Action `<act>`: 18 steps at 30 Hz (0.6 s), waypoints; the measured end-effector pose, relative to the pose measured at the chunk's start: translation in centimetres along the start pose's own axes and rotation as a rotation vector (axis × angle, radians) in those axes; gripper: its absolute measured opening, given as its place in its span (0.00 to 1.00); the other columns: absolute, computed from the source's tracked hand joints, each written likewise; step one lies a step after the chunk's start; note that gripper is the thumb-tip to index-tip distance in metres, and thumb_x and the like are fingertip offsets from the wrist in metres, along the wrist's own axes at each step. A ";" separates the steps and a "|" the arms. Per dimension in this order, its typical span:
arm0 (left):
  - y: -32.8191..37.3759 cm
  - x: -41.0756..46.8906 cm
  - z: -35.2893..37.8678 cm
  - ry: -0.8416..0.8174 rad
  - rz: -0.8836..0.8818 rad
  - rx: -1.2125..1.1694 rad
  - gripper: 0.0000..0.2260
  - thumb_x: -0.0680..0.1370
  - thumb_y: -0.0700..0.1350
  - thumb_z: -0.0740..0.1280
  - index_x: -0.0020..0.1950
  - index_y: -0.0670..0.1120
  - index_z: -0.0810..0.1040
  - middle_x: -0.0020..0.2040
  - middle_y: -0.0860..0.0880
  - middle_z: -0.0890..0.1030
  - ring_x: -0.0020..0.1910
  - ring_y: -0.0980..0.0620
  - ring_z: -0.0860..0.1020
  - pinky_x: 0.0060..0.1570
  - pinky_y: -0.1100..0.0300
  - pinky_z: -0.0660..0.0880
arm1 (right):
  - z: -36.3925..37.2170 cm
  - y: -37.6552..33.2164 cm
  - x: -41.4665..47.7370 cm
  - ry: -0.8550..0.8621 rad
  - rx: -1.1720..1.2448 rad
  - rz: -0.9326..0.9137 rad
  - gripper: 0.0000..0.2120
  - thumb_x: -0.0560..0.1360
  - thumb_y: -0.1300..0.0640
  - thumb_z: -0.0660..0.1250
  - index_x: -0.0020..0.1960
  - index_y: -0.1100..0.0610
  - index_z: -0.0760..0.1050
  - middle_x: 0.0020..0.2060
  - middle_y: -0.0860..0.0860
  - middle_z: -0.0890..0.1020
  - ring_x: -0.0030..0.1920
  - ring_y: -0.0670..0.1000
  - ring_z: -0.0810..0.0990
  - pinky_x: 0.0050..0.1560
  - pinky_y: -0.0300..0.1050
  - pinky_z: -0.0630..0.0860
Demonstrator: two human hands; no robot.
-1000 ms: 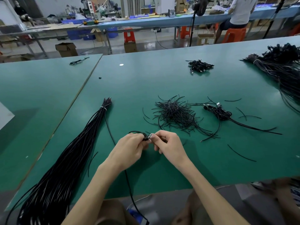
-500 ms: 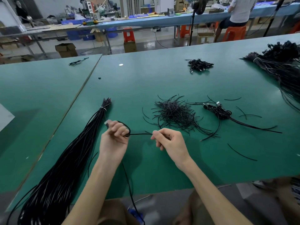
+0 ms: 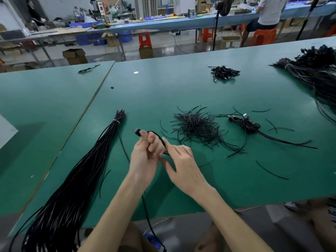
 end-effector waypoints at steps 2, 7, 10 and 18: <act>-0.6 0.0 0.7 -0.024 -0.020 -0.039 0.20 0.83 0.57 0.59 0.36 0.48 0.71 0.31 0.52 0.62 0.29 0.54 0.61 0.34 0.62 0.69 | -0.2 0.2 -0.1 -0.012 0.102 0.038 0.27 0.85 0.55 0.61 0.82 0.58 0.59 0.64 0.51 0.80 0.61 0.50 0.76 0.67 0.44 0.69; -1.6 0.0 0.6 -0.040 -0.079 -0.139 0.22 0.88 0.52 0.53 0.36 0.48 0.71 0.31 0.52 0.61 0.28 0.55 0.61 0.34 0.62 0.70 | -0.2 1.0 0.0 -0.033 0.252 0.138 0.27 0.85 0.53 0.61 0.82 0.52 0.59 0.63 0.55 0.81 0.58 0.52 0.80 0.62 0.49 0.76; -1.8 -0.3 0.6 -0.069 -0.103 -0.182 0.22 0.88 0.53 0.54 0.36 0.48 0.70 0.30 0.53 0.62 0.27 0.56 0.62 0.34 0.63 0.70 | -0.7 1.1 0.2 0.037 0.319 0.114 0.25 0.83 0.63 0.64 0.79 0.54 0.67 0.55 0.53 0.83 0.52 0.46 0.79 0.60 0.40 0.76; -1.4 -0.3 0.6 -0.143 -0.160 -0.144 0.22 0.89 0.47 0.50 0.38 0.49 0.73 0.31 0.53 0.68 0.30 0.55 0.69 0.39 0.62 0.74 | -1.8 0.3 0.1 0.177 0.274 0.027 0.22 0.80 0.61 0.71 0.73 0.60 0.74 0.44 0.50 0.81 0.43 0.42 0.75 0.51 0.32 0.74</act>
Point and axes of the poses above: each hand's wrist, its own x-axis towards the middle knuckle, its own z-axis out of the palm, y = z × x, the point moved 8 cm from there along x, towards the middle knuckle
